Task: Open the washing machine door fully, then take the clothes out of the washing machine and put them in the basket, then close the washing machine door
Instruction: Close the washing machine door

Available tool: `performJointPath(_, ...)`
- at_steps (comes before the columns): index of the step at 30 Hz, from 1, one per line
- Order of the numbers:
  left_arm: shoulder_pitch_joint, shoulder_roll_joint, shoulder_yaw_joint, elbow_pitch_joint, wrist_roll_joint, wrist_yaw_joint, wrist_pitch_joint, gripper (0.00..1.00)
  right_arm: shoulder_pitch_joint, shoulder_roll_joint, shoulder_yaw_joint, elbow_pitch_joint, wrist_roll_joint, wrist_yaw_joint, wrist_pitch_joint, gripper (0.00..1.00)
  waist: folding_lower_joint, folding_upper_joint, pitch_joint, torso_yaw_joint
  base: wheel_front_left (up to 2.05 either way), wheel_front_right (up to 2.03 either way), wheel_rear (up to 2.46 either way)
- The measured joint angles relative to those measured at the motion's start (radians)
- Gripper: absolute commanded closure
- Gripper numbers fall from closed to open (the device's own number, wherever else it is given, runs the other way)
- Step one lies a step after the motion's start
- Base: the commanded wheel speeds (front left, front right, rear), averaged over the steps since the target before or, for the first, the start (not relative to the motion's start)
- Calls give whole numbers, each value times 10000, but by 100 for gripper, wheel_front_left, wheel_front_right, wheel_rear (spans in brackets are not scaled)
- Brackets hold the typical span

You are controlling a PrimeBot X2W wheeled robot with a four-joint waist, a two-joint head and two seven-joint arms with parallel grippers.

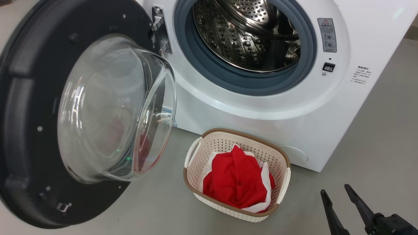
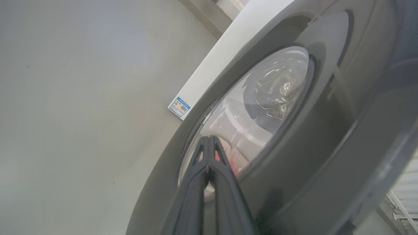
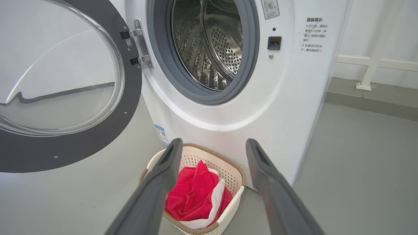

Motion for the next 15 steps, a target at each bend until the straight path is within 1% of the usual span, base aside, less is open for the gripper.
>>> performJointPath(2, 260, -8, -144, -305, -33, 0, 109, 100, 1, 15, 21, 10, 2, 0, 0, 0, 0, 0, -37, -28, 0, 0, 0)
performJointPath(7, 556, 52, -242, -1016, -543, 0, 332, 100, 8, 29, 33, 10, 4, 0, 0, 0, 1, 0, -97, -100, 0, 0, 0)
performJointPath(15, 868, 10, -911, -2245, -1193, 0, 581, 100, 8, 38, 44, 13, 4, 0, 0, 0, 0, 0, -91, -244, 0, 0, 0)
